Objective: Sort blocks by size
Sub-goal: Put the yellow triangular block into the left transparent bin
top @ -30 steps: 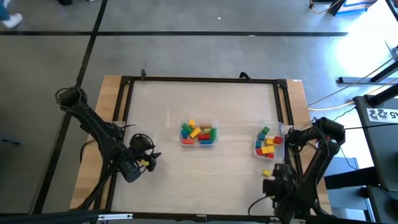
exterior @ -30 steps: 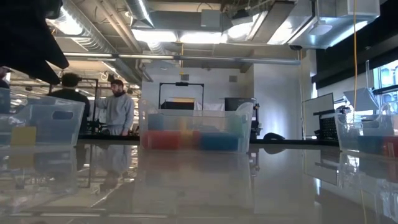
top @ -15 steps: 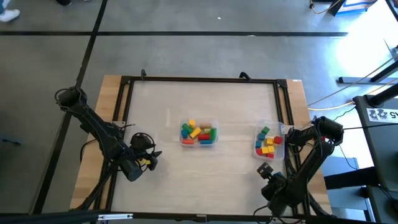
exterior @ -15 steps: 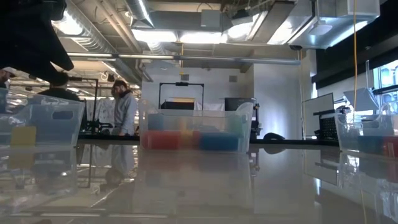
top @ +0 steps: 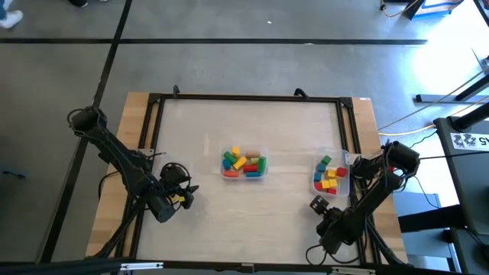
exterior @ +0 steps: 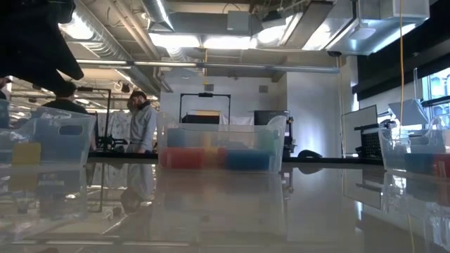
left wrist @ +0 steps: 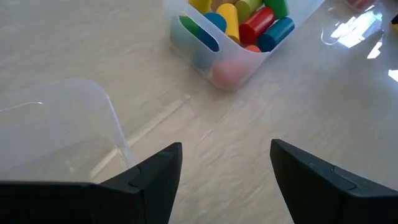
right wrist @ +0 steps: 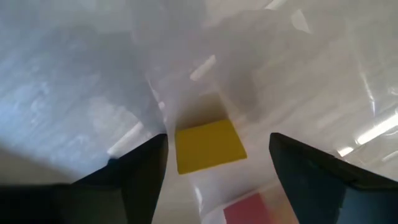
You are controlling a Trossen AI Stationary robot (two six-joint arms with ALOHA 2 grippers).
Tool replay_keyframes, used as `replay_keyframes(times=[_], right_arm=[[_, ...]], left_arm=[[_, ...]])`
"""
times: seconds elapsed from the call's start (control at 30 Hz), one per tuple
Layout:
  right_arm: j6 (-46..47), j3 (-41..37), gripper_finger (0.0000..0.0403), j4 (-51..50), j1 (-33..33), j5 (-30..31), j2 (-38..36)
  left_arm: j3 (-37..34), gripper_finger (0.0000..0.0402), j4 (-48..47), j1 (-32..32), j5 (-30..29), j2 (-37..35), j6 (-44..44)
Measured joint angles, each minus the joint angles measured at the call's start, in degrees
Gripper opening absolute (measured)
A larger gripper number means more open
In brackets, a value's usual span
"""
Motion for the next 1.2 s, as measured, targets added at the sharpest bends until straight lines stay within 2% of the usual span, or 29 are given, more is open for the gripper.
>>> replay_keyframes(times=[0.17,0.47,0.7,0.87,1.03,1.2], right_arm=[[-0.6,0.0,0.0256,-0.5,-0.3,0.0,0.0],[1.2,0.0,0.0136,-0.6,-0.8,0.9,0.0],[2.6,3.5,0.0136,-0.3,-4.6,1.5,0.1],[1.5,9.7,0.0141,0.2,-10.0,6.2,0.1],[-6.8,16.6,0.0138,4.2,-17.0,12.6,0.1],[-17.7,20.3,0.014,16.3,-24.2,16.0,0.1]], left_arm=[[0.0,0.0241,0.0,0.0,0.0,0.0,0.0],[0.0,0.0241,0.0,0.0,0.0,0.0,1.9],[0.0,0.0241,0.0,0.0,0.0,0.0,2.6],[0.0,0.0241,0.1,0.0,-0.9,0.0,5.2],[2.0,0.0241,0.0,0.0,-1.1,0.0,8.7],[4.7,0.0241,-0.4,0.0,-1.3,-0.4,13.9]])
